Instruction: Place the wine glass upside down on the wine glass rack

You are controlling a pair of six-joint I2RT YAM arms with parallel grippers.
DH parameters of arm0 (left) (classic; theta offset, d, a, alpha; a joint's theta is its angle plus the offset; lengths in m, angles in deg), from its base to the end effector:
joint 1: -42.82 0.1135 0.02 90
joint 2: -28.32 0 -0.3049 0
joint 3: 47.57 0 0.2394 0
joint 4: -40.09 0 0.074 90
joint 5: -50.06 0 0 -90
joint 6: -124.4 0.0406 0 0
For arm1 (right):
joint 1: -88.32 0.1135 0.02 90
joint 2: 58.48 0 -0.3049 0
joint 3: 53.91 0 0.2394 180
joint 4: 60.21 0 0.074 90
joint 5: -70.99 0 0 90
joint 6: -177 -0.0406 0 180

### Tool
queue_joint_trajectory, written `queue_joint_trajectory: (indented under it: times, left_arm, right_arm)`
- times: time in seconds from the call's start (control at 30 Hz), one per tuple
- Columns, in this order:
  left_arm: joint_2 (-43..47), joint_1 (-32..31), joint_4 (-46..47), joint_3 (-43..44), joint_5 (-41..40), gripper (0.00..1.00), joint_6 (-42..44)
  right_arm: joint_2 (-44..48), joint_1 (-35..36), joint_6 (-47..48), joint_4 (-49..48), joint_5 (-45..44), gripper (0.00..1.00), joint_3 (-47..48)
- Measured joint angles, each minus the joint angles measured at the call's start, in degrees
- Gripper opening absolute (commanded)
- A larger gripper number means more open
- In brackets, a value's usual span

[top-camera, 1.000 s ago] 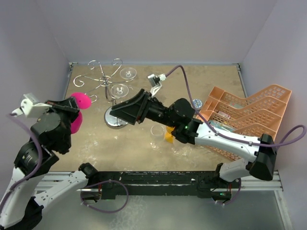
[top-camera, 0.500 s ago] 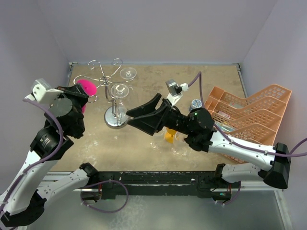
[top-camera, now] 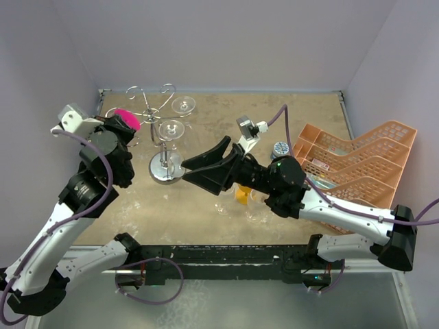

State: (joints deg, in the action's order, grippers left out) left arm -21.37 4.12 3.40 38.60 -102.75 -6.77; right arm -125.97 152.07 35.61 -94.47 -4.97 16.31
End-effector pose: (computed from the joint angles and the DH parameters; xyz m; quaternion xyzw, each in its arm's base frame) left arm 0.1067 -0.0392 0.4880 -0.3807 0.5966 -0.1037 0.6989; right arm 0.0942 0.2133 0.4748 -0.1564 0.4286 0.7789 0.4303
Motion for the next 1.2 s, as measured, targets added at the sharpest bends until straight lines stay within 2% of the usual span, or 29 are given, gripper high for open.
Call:
queue_joint_trajectory:
  times: [0.37,0.47,0.7,0.9,1.2]
  left_arm:
    - [-2.4,1.1,5.8,-4.1,-1.0,0.00,4.8]
    - [-2.8,3.2,6.7,-4.1,1.5,0.00,4.2]
    - [-2.9,13.1,7.9,-6.6,11.2,0.00,-0.2]
    - [-3.1,13.9,8.5,-7.8,17.7,0.00,-3.8]
    - [-4.5,15.6,10.9,-7.8,20.7,0.00,-5.1]
  right_arm:
    - [0.0,0.0,-0.1,0.0,0.0,0.62,-0.6]
    - [0.0,0.0,-0.2,0.0,0.0,0.62,-0.6]
    - [0.0,0.0,-0.5,0.0,0.1,0.62,-0.6]
    - [0.0,0.0,-0.5,0.1,0.1,0.62,-0.6]
    - [0.0,0.0,-0.5,0.5,0.1,0.62,-0.7]
